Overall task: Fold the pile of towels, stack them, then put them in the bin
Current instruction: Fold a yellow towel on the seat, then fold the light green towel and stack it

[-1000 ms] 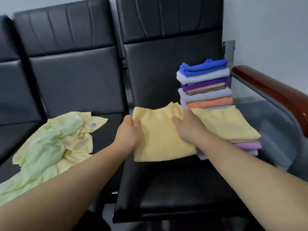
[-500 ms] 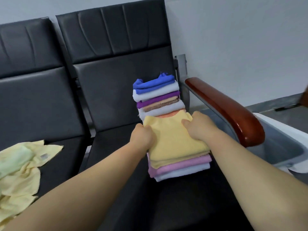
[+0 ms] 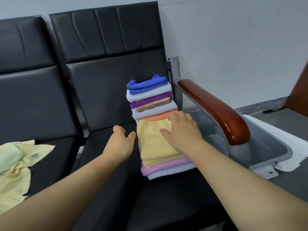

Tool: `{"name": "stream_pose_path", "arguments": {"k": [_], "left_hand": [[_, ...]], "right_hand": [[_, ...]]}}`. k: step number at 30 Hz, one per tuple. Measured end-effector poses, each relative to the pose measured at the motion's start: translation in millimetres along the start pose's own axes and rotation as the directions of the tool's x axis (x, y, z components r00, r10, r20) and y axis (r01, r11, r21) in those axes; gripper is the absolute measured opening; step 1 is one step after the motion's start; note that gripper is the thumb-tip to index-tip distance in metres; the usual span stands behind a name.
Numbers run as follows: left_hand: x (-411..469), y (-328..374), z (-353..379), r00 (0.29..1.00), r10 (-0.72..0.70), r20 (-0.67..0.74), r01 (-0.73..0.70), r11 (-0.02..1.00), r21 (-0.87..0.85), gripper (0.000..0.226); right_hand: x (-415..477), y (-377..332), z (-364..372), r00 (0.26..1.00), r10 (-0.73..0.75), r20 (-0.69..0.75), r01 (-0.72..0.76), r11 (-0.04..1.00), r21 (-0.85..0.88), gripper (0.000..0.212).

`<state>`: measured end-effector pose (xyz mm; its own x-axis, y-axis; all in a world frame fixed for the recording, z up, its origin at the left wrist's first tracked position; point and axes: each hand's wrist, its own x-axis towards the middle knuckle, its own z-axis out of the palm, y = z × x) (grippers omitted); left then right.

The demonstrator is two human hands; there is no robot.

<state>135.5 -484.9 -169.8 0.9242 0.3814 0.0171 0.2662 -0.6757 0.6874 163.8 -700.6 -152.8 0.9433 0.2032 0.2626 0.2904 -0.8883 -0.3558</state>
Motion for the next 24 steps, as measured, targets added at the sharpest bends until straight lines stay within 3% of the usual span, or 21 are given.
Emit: {"name": "stream_pose_path", "arguments": {"k": [6,11,16,24], "left_hand": [[-20.2,-68.9,-67.4,1.000,-0.005,0.015,0.002,0.984,0.177,0.033],[-32.1,-163.2,-147.2,0.987,-0.154,0.038,0.123,0.897,0.423,0.036],[-48.6,-248.2,-239.5,0.949,-0.308,-0.066,0.300,0.819,0.490,0.040],[-54.0,-327.9,-308.1,0.899,-0.379,-0.219,0.436,0.823,0.365,0.046]], "right_hand": [[-31.5,-86.7,27.7,0.952,-0.282,0.120,0.280,0.960,0.031,0.038],[-47.4,-175.8,84.8,0.833,-0.466,0.299,0.464,0.882,0.081,0.040],[-61.7,-277.3,138.7,0.714,-0.547,0.437,0.494,0.836,0.240,0.036],[-70.8,-397.3,208.1,0.669,-0.497,0.553,0.341,0.866,0.367,0.047]]}}
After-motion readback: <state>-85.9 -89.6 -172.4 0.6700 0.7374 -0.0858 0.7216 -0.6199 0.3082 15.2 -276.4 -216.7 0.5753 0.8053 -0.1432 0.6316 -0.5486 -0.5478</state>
